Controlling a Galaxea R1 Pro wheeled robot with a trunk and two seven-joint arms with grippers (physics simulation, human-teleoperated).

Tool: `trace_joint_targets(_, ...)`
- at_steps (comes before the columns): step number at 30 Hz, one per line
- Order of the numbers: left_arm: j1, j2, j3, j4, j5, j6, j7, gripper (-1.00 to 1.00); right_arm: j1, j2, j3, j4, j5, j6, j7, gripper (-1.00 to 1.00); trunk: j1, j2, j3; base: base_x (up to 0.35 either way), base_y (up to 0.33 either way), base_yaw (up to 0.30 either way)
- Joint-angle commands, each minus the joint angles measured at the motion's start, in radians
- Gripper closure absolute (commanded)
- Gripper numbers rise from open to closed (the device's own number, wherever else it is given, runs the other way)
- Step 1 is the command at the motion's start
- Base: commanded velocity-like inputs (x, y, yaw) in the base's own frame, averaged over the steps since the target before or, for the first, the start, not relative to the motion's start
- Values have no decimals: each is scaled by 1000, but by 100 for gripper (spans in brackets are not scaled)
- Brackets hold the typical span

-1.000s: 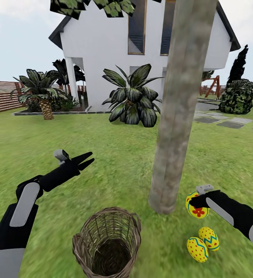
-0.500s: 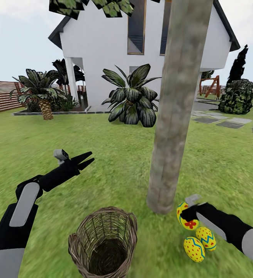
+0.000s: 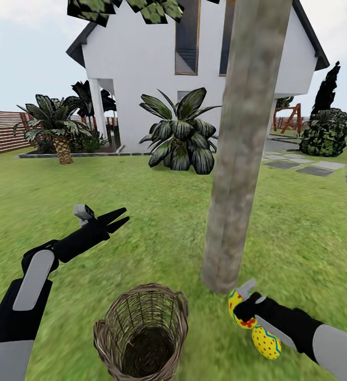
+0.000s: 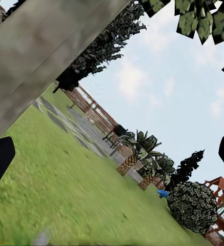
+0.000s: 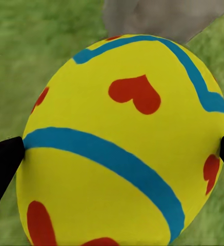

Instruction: Take the three Easter eggs out of the wicker basket on the lawn in the garden, then place them on the lawn next to a single tree (choose any tree) so that all three eggs are next to the same tree and none are left in the basket.

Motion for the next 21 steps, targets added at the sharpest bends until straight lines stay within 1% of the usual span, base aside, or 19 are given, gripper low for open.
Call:
trace_joint_targets(1,-1,0,1,0,0,5,-3,-100,-2,16,23,38,-9,-10,-10,100,0,-1,-1,0,0,0)
trace_joint_targets(2,-1,0,1,0,0,5,-3,-100,-1,44,31,88,-8,-18,-9,100,0,-1,-1,0,0,0)
trace_joint_targets(3,-1,0,0,-1,0,5,-3,-100,-1,88,36,164,-6,-43,-8,100,0,-1,-1,0,0,0)
trace_joint_targets(4,-1,0,0,-1,0,5,-3,-100,-1,115,39,216,3,-77,-5,100,0,-1,-1,0,0,0)
trace_joint_targets(5,-1,0,1,-1,0,5,-3,-100,-1,136,39,263,25,-119,-1,100,0,-1,-1,0,0,0)
trace_joint_targets(7,-1,0,1,-2,0,5,-3,-100,-1,148,40,288,49,-143,2,100,0,-1,-1,0,0,0)
trace_joint_targets(10,-1,0,0,-2,0,5,-4,-100,-1,155,40,298,54,-151,3,100,0,-1,-1,0,0,0)
trace_joint_targets(11,-1,0,0,-2,0,5,-4,-100,-1,166,40,301,54,-151,3,100,0,-1,-1,0,0,0)
trace_joint_targets(13,-1,0,1,-3,1,5,-4,-100,-1,192,40,341,55,-153,2,100,0,-1,-1,0,0,0)
trace_joint_targets(15,-1,0,1,-3,2,5,-4,-100,-1,243,40,430,58,-156,2,100,0,-1,-1,0,0,0)
trace_joint_targets(16,-1,0,1,-3,3,5,-4,-100,-1,262,40,463,59,-159,2,100,0,-1,-1,0,0,0)
trace_joint_targets(17,-1,0,1,-3,4,5,-4,-100,-1,272,40,483,59,-169,2,100,0,-1,-1,0,0,0)
trace_joint_targets(19,-1,0,1,-3,4,5,-5,-100,0,279,40,499,58,-190,2,100,0,-1,-1,0,0,0)
trace_joint_targets(21,-1,0,1,-3,6,5,-8,-100,0,282,40,504,58,-199,3,100,0,-1,-1,0,0,0)
